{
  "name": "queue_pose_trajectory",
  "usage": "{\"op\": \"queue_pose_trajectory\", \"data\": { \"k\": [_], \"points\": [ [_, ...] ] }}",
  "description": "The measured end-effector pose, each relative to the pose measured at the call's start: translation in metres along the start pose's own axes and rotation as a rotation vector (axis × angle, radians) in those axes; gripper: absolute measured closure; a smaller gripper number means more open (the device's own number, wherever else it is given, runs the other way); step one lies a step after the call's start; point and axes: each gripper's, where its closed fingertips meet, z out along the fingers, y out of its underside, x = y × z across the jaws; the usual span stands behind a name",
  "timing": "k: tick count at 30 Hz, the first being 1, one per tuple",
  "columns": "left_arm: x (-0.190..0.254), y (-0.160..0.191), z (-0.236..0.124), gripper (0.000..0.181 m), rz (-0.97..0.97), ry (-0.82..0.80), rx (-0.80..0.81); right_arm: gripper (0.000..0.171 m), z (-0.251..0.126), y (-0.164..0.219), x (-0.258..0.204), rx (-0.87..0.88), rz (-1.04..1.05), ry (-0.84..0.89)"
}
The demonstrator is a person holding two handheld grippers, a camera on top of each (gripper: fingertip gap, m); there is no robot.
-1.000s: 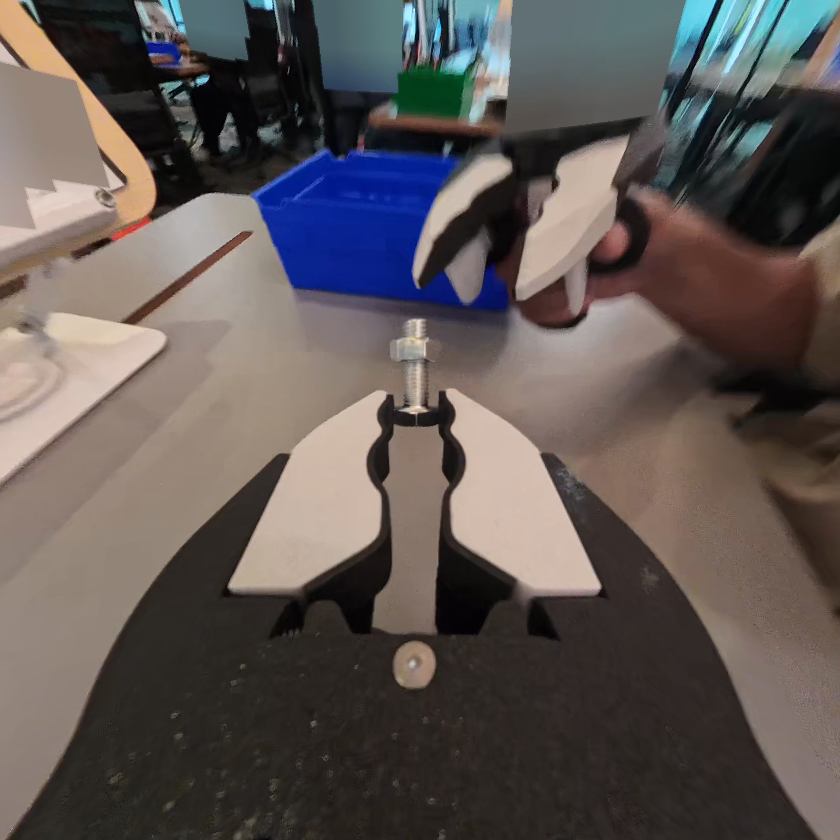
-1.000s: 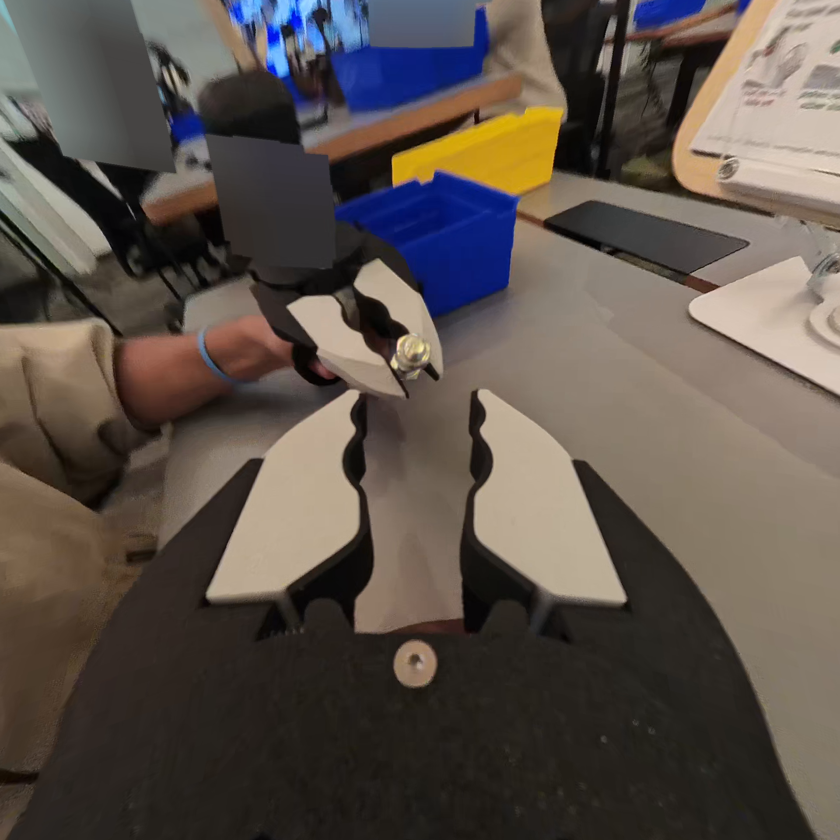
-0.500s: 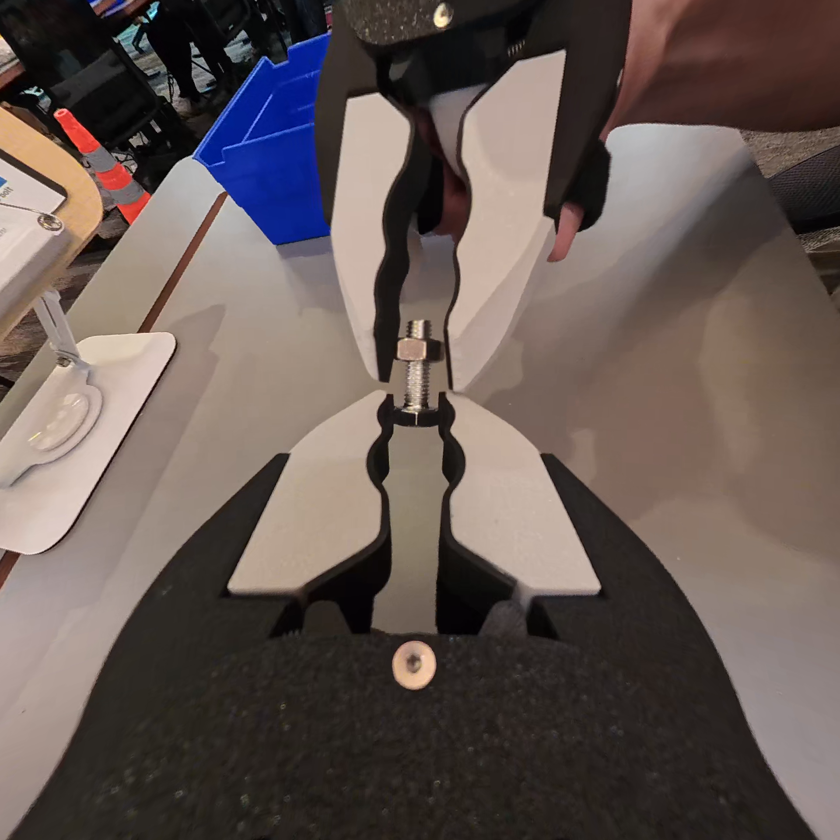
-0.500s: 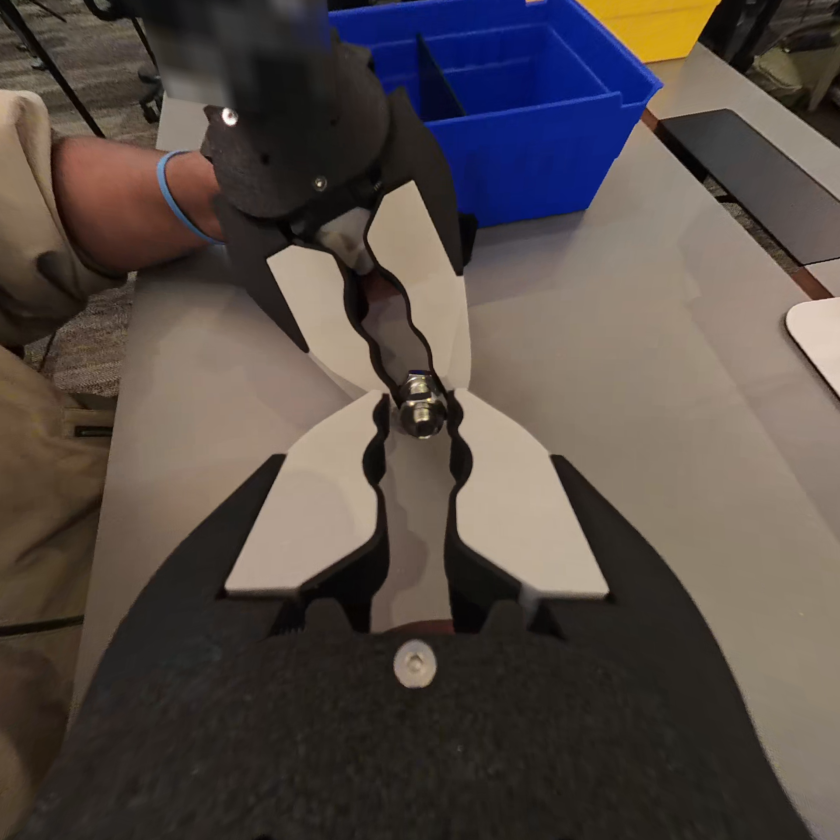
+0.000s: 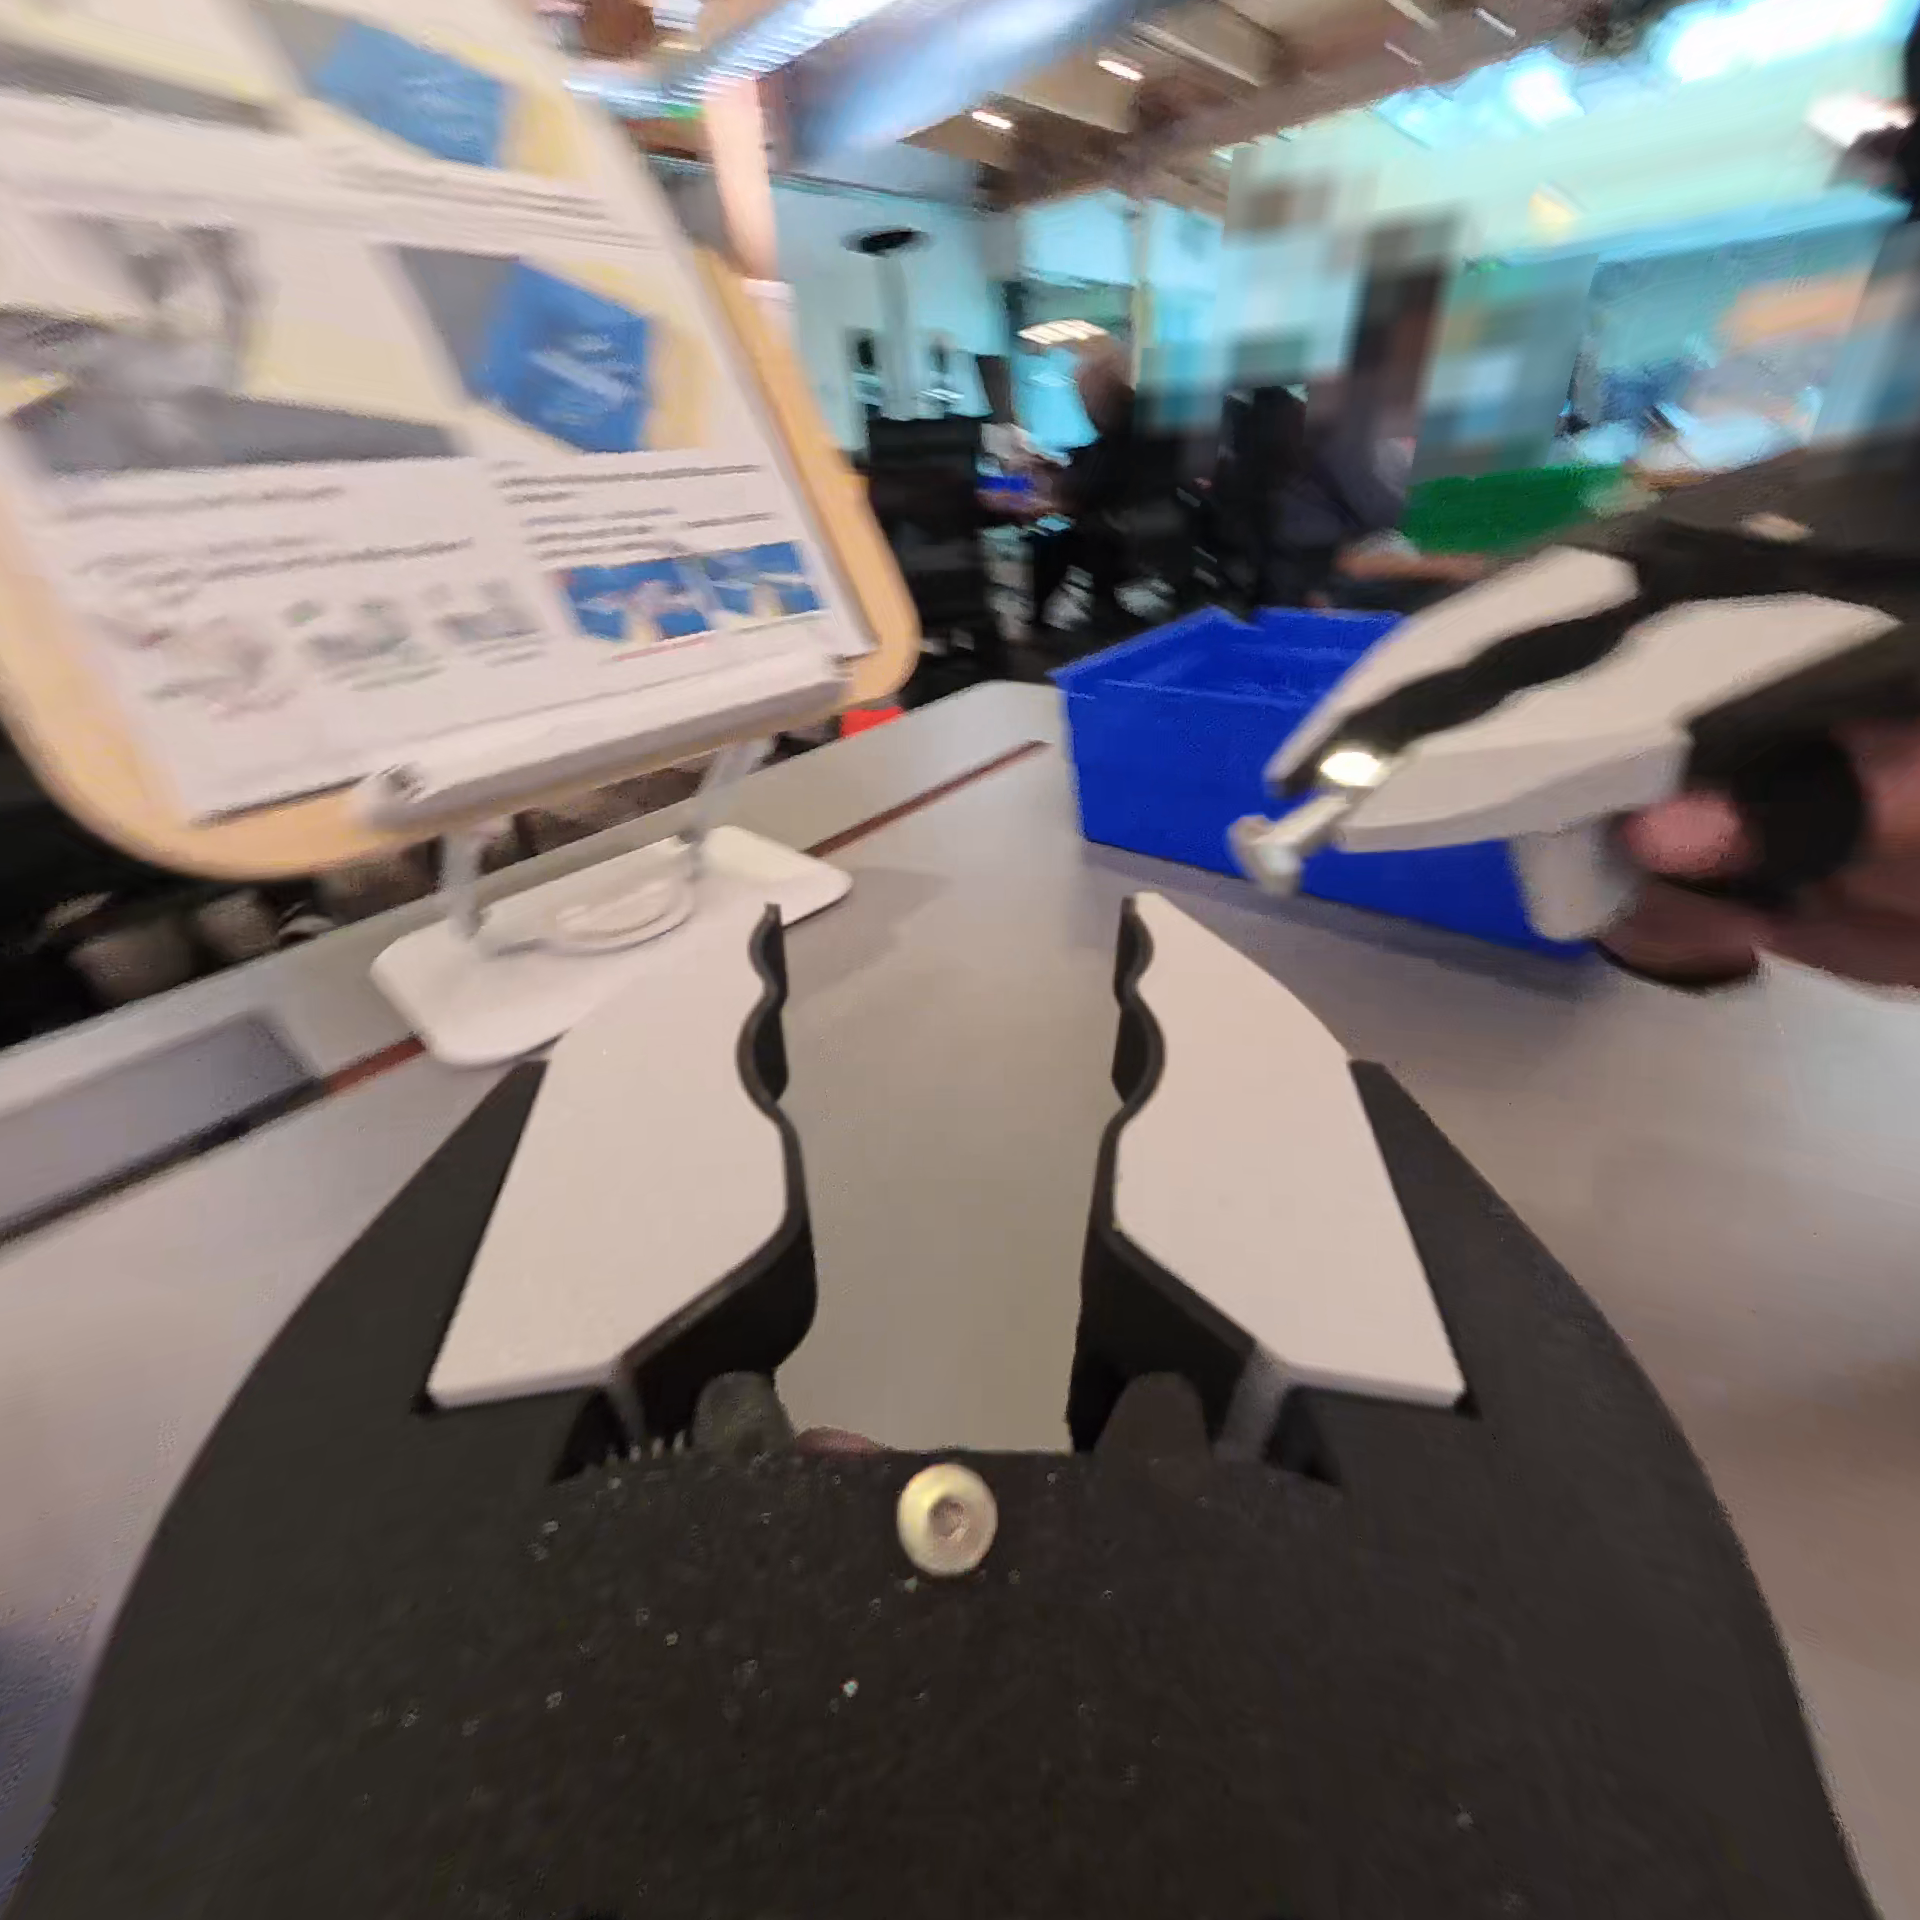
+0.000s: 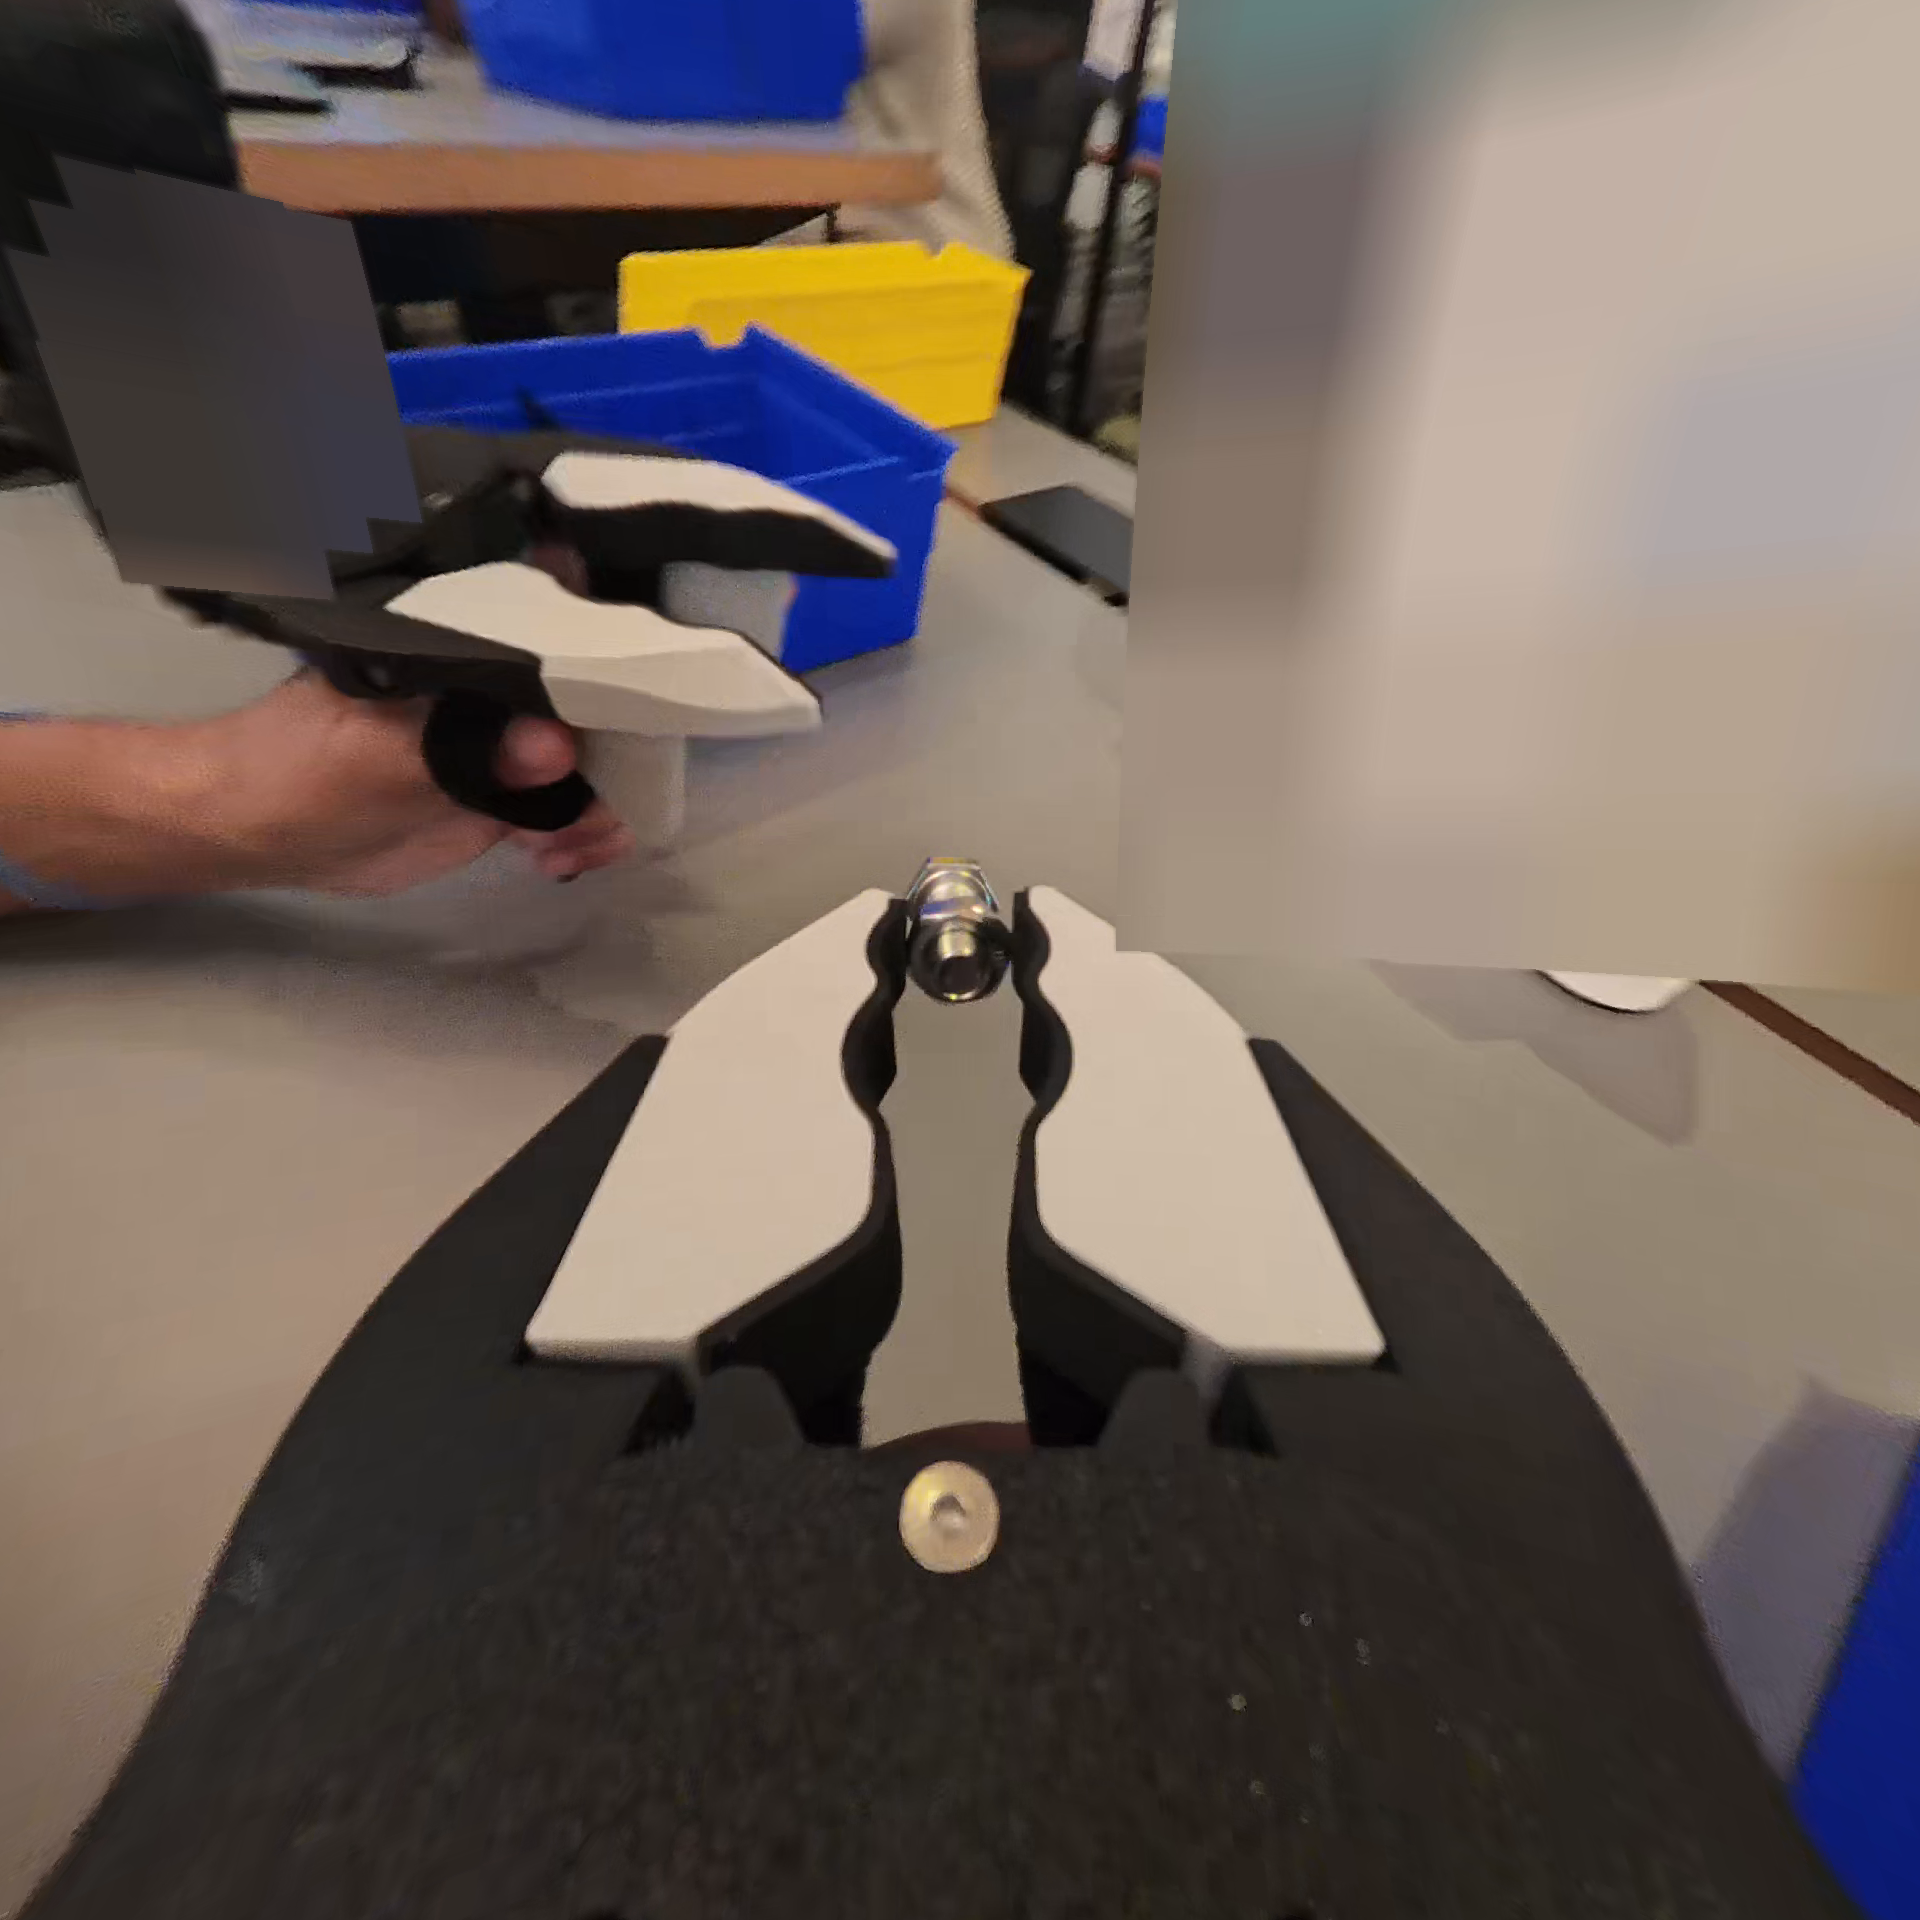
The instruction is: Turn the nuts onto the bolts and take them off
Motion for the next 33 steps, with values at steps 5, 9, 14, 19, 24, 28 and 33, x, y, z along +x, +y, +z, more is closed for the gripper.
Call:
{"op": "queue_pose_trajectory", "data": {
  "k": [5, 9, 14, 19, 24, 28, 33],
  "points": [
    [-0.028, 0.006, -0.023, 0.120, -0.045, -0.293, 0.052, 0.152, -0.011, 0.012, 0.005, 0.069, 0.016, 0.174],
    [-0.016, 0.005, -0.019, 0.118, -0.007, -0.286, 0.058, 0.152, -0.011, 0.021, 0.008, 0.129, 0.059, 0.240],
    [-0.011, 0.018, -0.014, 0.115, 0.016, -0.278, 0.008, 0.152, -0.009, 0.021, 0.008, 0.183, 0.111, 0.243],
    [-0.007, 0.019, -0.012, 0.117, -0.016, -0.248, 0.007, 0.152, -0.007, 0.024, 0.002, 0.157, 0.056, 0.250],
    [-0.007, 0.017, -0.012, 0.118, 0.010, -0.243, 0.006, 0.152, -0.011, 0.023, 0.006, 0.168, 0.066, 0.265],
    [-0.005, 0.019, -0.011, 0.119, 0.018, -0.236, -0.010, 0.152, -0.024, 0.015, 0.015, 0.200, 0.069, 0.296],
    [-0.003, 0.030, -0.007, 0.119, -0.030, -0.202, -0.060, 0.152, -0.089, -0.027, 0.078, 0.165, -0.001, 0.479]
  ]
}}
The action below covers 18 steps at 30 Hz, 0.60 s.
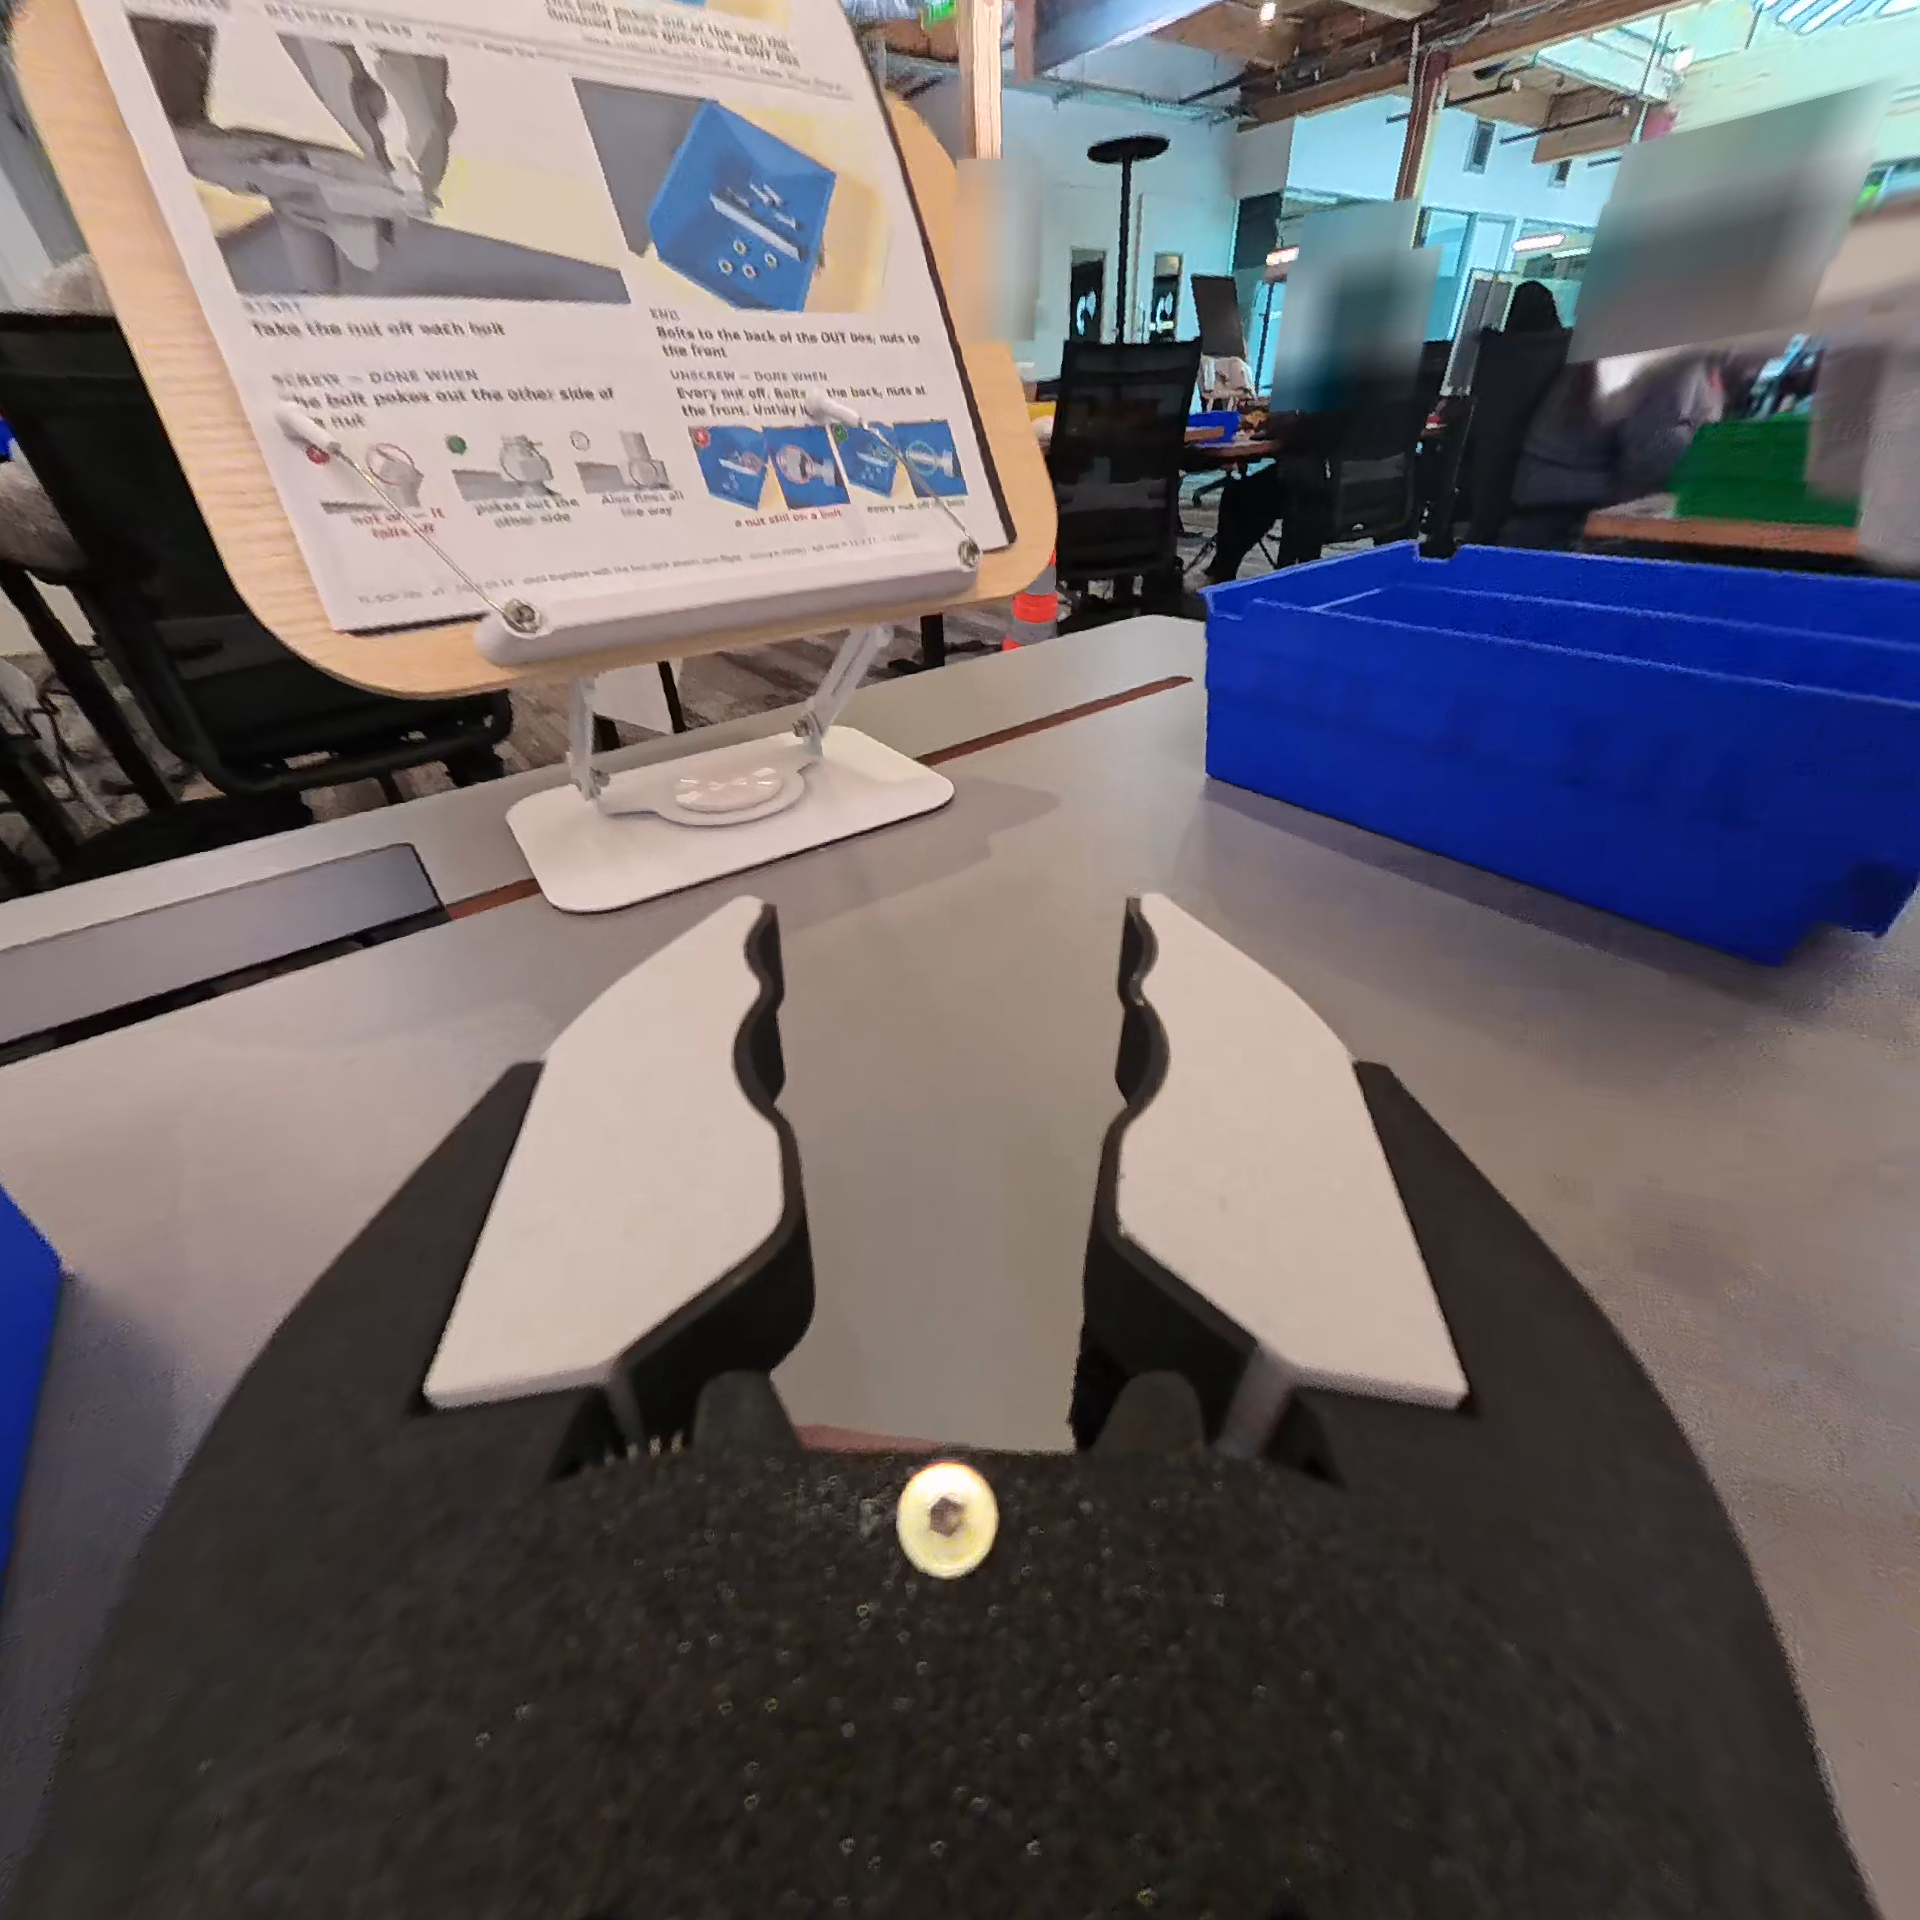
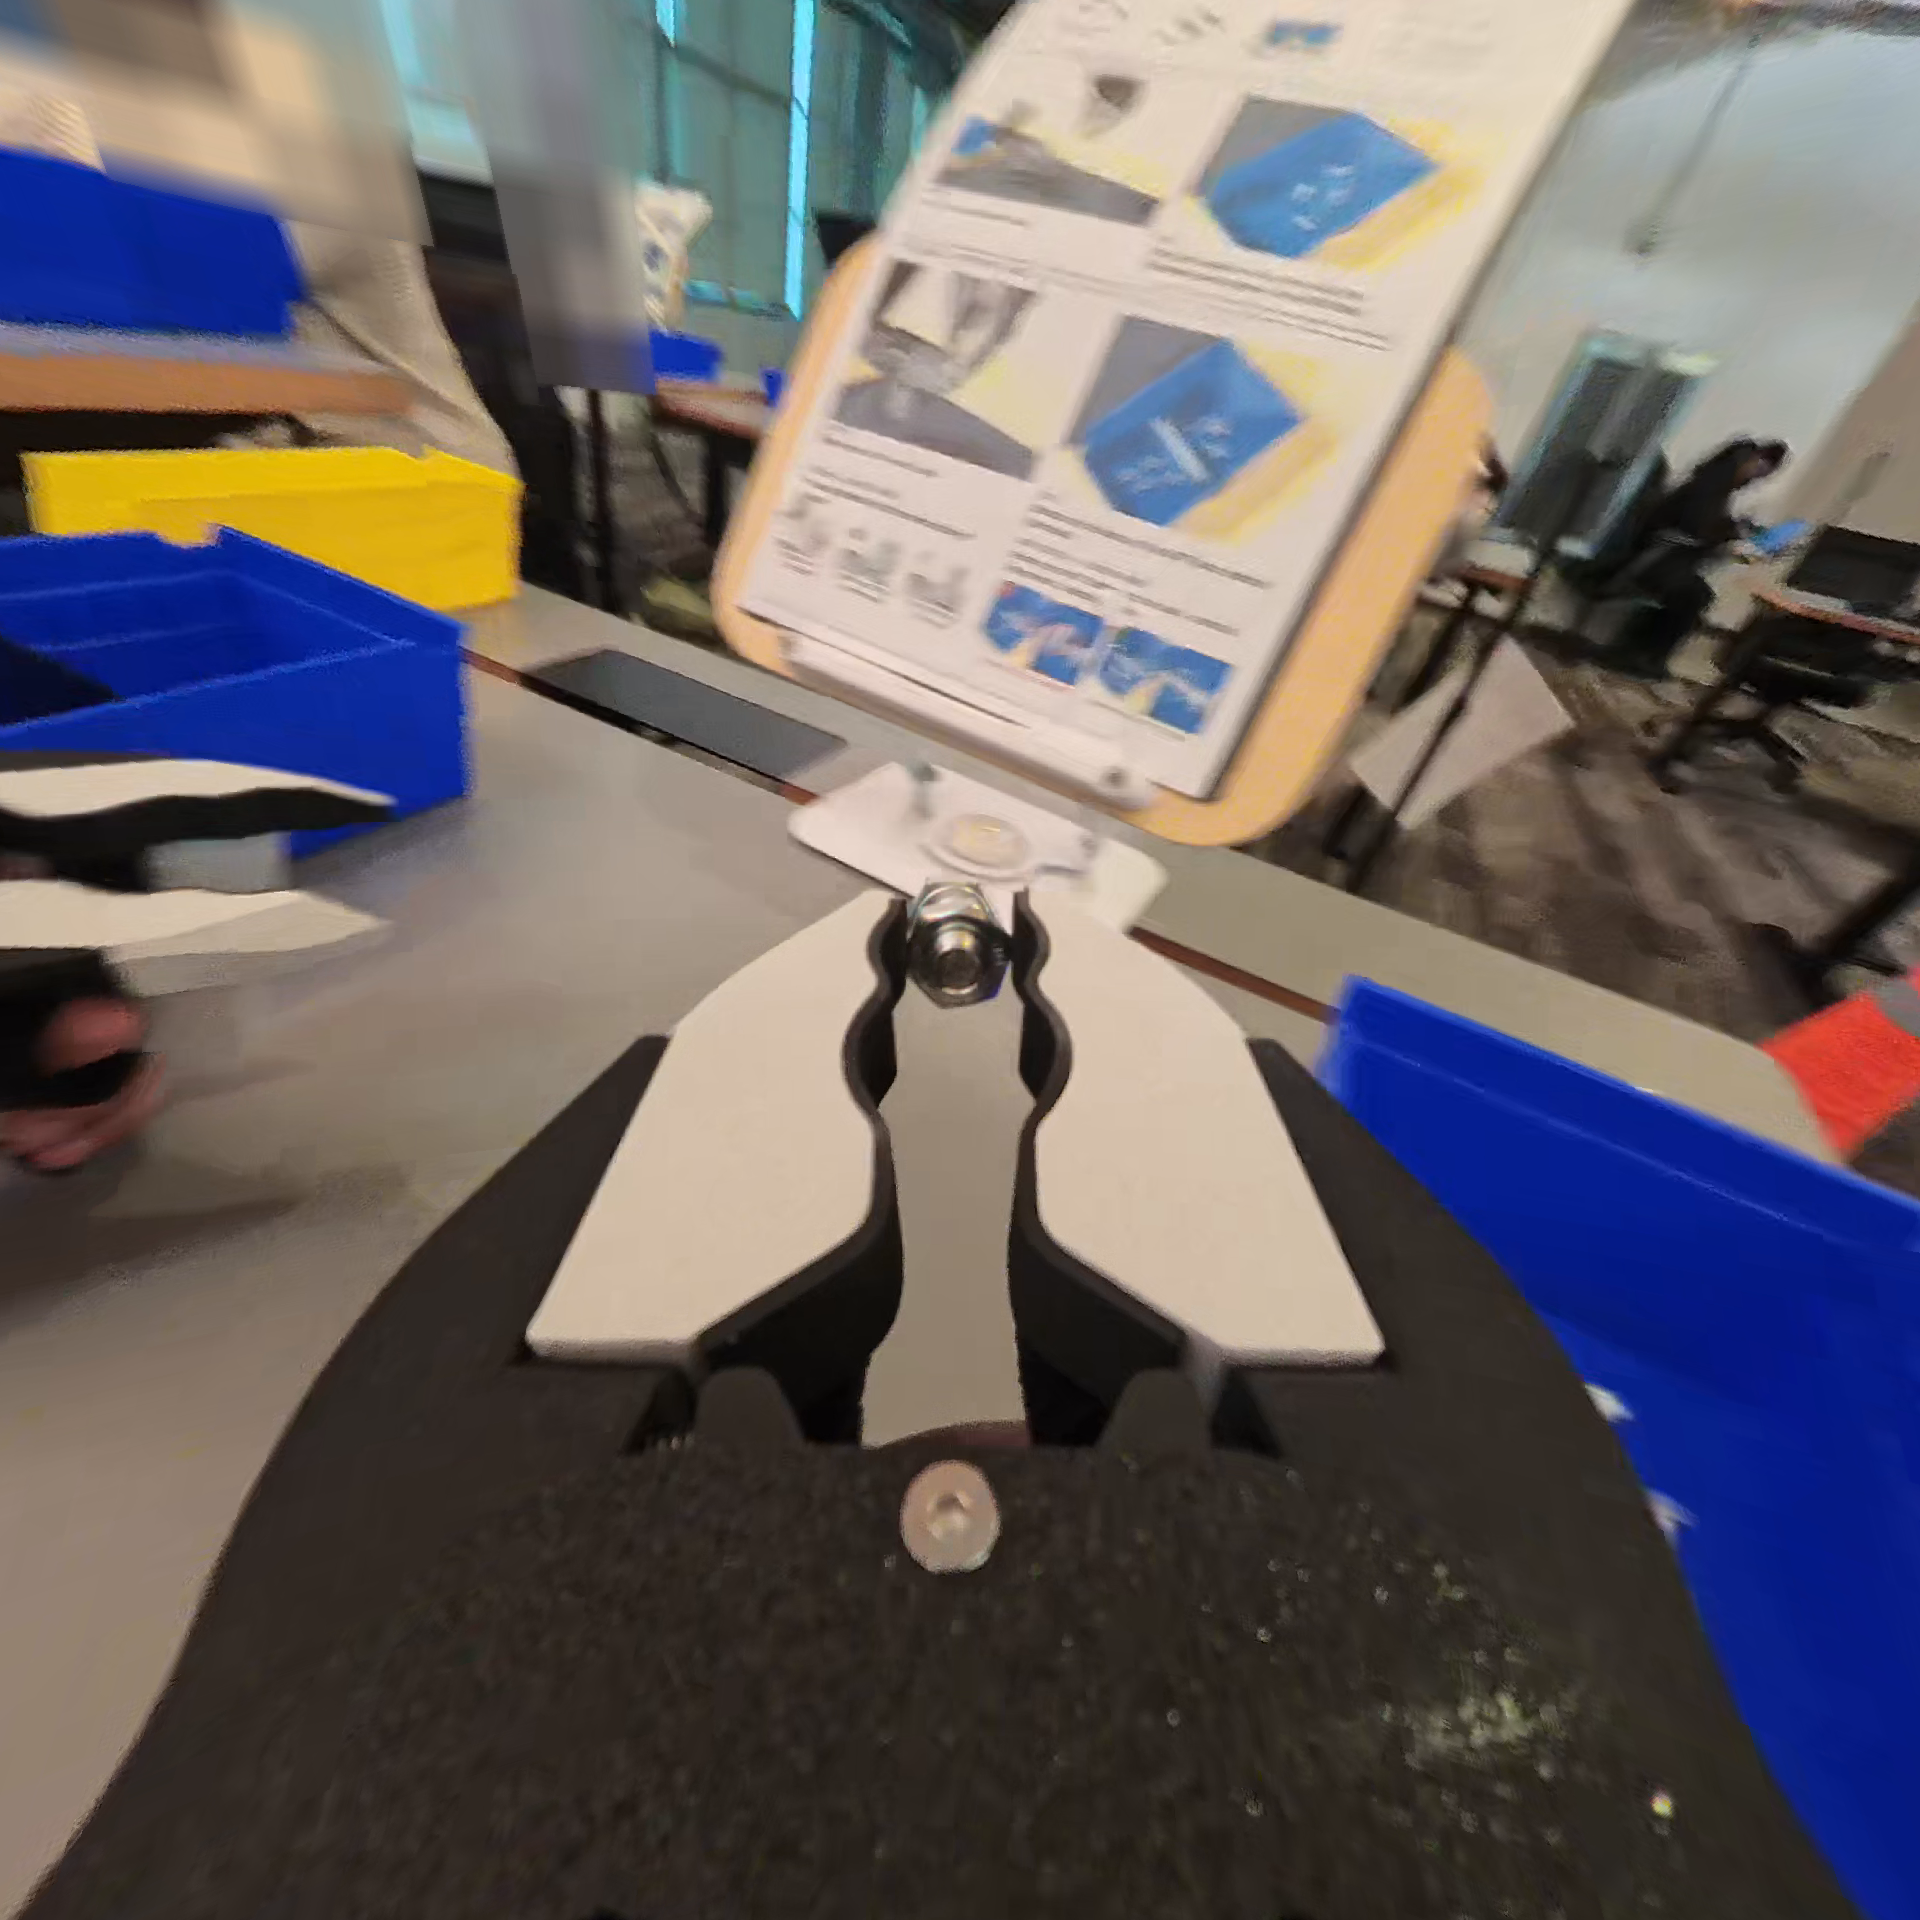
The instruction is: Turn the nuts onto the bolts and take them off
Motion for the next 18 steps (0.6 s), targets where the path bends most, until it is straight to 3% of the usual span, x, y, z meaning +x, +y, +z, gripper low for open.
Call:
{"op": "queue_pose_trajectory", "data": {
  "k": [4, 9, 14, 18],
  "points": [
    [0.001, 0.007, 0.002, 0.120, -0.049, 0.022, -0.035, 0.152, -0.014, 0.003, 0.102, -0.181, 0.014, 0.132],
    [-0.001, 0.010, 0.004, 0.120, -0.077, 0.037, -0.054, 0.152, -0.029, 0.084, 0.192, -0.543, 0.054, 0.235],
    [-0.003, 0.012, 0.004, 0.120, -0.108, 0.047, -0.073, 0.152, -0.057, 0.171, 0.231, -0.870, 0.138, 0.295],
    [-0.002, 0.014, 0.005, 0.120, -0.114, 0.059, -0.084, 0.152, -0.072, 0.204, 0.230, -1.048, 0.160, 0.320]
  ]
}}
